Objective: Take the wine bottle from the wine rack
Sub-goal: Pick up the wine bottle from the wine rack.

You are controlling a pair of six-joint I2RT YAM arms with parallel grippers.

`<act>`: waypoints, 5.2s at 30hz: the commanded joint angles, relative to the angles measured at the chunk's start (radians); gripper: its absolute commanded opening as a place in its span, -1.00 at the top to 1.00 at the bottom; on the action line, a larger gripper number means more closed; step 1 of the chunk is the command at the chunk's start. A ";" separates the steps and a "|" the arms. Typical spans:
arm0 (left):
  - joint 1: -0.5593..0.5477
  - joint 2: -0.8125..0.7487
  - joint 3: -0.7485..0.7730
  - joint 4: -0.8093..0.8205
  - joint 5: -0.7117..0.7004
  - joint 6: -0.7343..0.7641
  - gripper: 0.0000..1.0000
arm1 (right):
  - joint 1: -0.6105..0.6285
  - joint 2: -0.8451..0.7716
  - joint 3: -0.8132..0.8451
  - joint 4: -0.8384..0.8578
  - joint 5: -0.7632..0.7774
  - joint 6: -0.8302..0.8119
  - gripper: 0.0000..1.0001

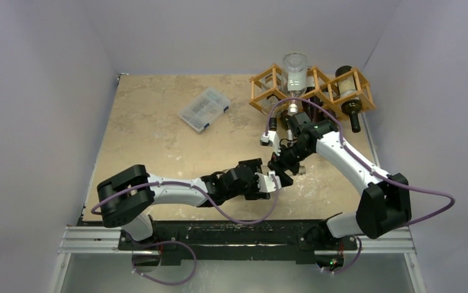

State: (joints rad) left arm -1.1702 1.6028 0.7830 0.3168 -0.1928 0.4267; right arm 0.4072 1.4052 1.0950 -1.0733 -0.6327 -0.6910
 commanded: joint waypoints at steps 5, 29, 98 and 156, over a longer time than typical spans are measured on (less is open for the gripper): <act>0.021 -0.079 -0.030 0.168 -0.008 -0.054 1.00 | 0.003 -0.046 0.062 -0.001 -0.080 0.013 -0.77; 0.035 -0.155 -0.123 0.254 0.006 -0.118 1.00 | -0.323 -0.120 0.069 0.028 -0.267 0.077 -0.80; 0.132 -0.166 0.291 -0.164 0.474 -0.479 -0.86 | -0.329 -0.172 0.220 -0.102 -0.305 -0.044 1.00; 0.105 -0.280 0.118 0.103 0.267 -0.416 1.00 | -0.337 -0.152 0.402 -0.289 -0.540 -0.173 -0.93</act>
State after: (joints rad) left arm -1.0809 1.4185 0.9195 0.3107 0.1024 0.0441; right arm 0.0788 1.2705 1.4475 -1.3392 -1.1206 -0.8684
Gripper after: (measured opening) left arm 0.366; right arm 0.963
